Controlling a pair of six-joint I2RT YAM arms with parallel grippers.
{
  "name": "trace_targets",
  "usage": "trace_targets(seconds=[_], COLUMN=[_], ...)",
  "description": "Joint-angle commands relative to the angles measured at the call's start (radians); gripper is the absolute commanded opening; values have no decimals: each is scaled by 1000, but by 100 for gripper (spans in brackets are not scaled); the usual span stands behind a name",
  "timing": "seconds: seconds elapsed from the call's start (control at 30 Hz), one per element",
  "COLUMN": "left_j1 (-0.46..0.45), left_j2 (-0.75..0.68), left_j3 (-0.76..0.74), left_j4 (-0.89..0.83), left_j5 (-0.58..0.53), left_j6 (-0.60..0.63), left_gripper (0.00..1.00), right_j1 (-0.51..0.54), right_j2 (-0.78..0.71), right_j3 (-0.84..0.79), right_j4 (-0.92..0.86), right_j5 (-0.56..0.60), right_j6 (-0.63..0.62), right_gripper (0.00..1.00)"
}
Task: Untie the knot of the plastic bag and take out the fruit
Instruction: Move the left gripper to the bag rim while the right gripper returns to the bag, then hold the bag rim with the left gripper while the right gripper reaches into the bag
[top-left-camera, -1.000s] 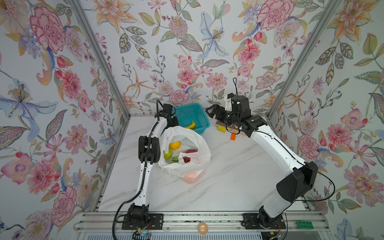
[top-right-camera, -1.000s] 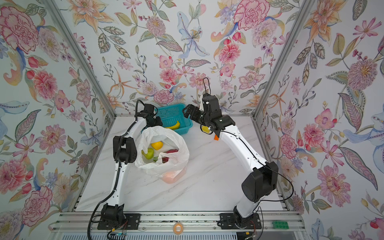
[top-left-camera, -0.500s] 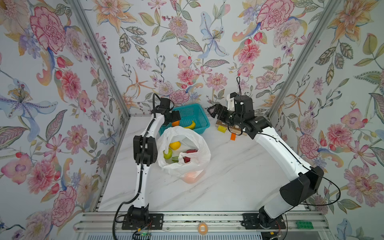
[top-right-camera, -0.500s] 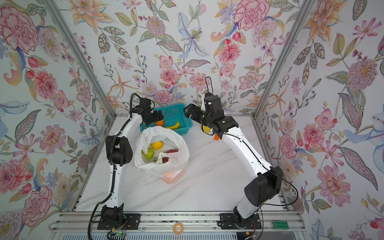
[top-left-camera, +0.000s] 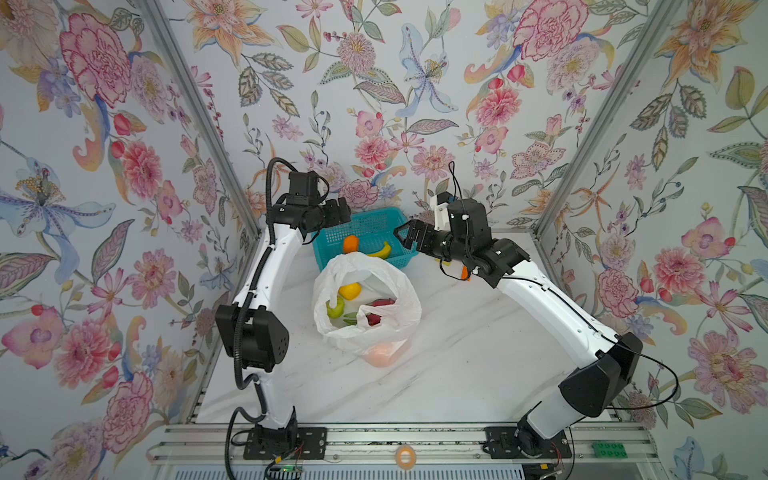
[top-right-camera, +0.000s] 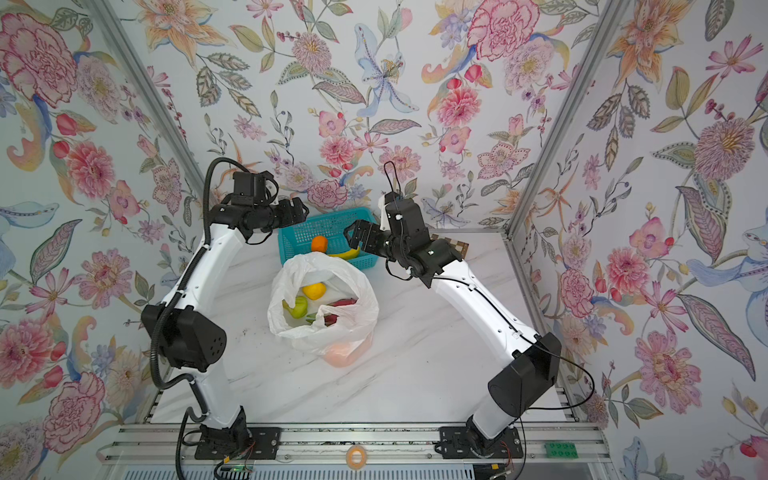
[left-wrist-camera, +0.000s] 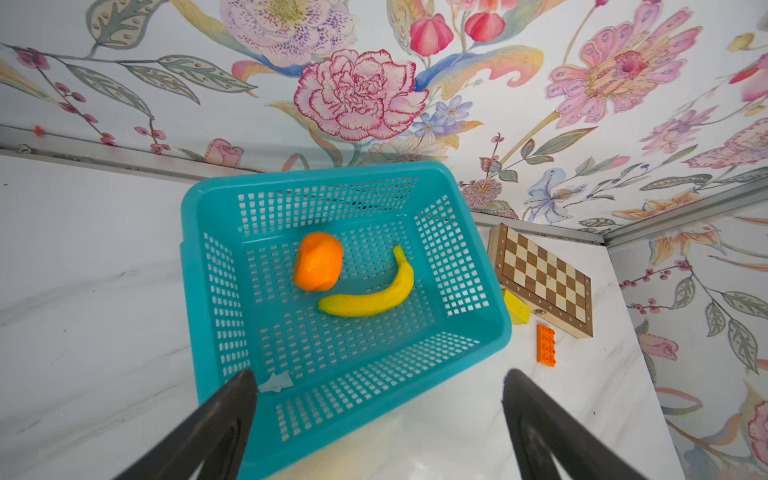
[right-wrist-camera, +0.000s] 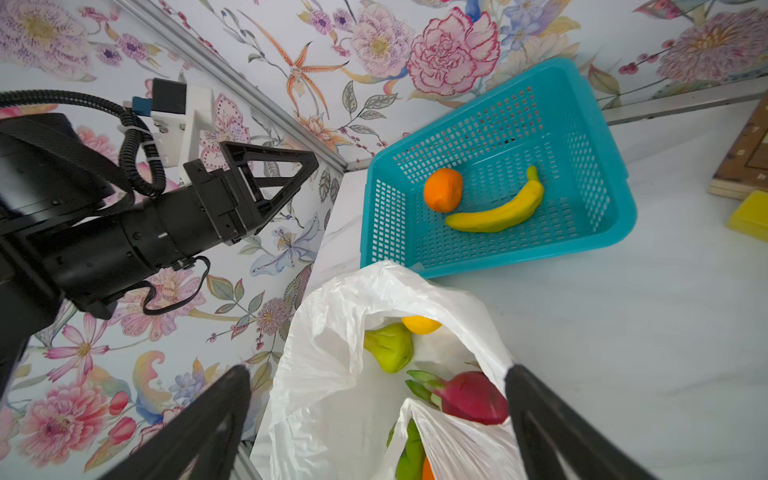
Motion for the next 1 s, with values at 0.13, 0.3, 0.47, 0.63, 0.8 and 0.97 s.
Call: trace_targets(seconds=[0.13, 0.3, 0.47, 0.63, 0.8, 0.97], left_j1=[-1, -1, -49, -61, -63, -96], left_j2=[-341, -487, -584, -624, -656, -688], left_j3=[-271, -431, -590, -729, -806, -889], left_j4=[-55, -165, -161, -159, -201, -205], left_j5=[83, 27, 18, 4, 17, 49], left_j6=[93, 205, 215, 222, 254, 239], left_gripper=[98, 99, 99, 99, 97, 97], right_j1=[98, 160, 218, 279, 381, 452], right_j2=[16, 71, 140, 208, 174, 98], right_j3=[-22, -59, -83, -115, -227, -389], right_j4=[0, -11, -35, -106, -178, -181], right_j5=[38, 77, 121, 96, 123, 163], right_j6=[-5, -4, 8, 6, 27, 93], right_gripper=[95, 89, 85, 79, 76, 76])
